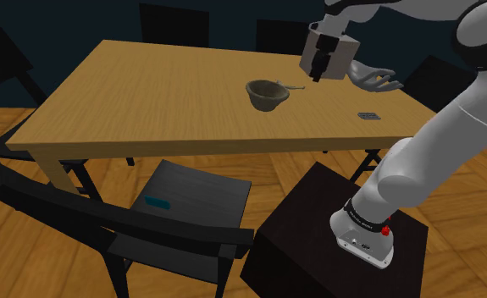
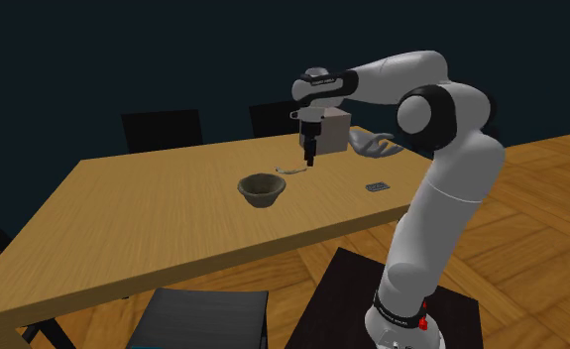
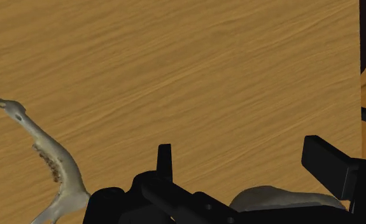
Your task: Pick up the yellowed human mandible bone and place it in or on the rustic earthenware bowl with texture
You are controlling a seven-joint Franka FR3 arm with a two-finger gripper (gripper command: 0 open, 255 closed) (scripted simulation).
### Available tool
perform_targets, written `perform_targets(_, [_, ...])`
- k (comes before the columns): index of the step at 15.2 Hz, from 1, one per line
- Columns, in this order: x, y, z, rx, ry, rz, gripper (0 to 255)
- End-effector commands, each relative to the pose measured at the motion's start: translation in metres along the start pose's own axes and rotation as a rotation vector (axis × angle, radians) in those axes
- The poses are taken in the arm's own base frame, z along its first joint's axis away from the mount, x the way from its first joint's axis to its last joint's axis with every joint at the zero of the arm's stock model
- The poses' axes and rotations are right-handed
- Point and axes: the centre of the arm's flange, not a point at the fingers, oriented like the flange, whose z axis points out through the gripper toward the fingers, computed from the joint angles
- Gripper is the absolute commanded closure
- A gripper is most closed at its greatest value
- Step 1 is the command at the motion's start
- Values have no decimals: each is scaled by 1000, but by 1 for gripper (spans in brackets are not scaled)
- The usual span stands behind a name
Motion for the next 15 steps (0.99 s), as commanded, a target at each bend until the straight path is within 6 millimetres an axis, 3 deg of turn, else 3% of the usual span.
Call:
perform_targets(1, [0,27,2,10,11,-38,0])
perform_targets(11, [22,165,16,68,63,-206,0])
perform_targets(15, [23,165,32,68,63,-207,0])
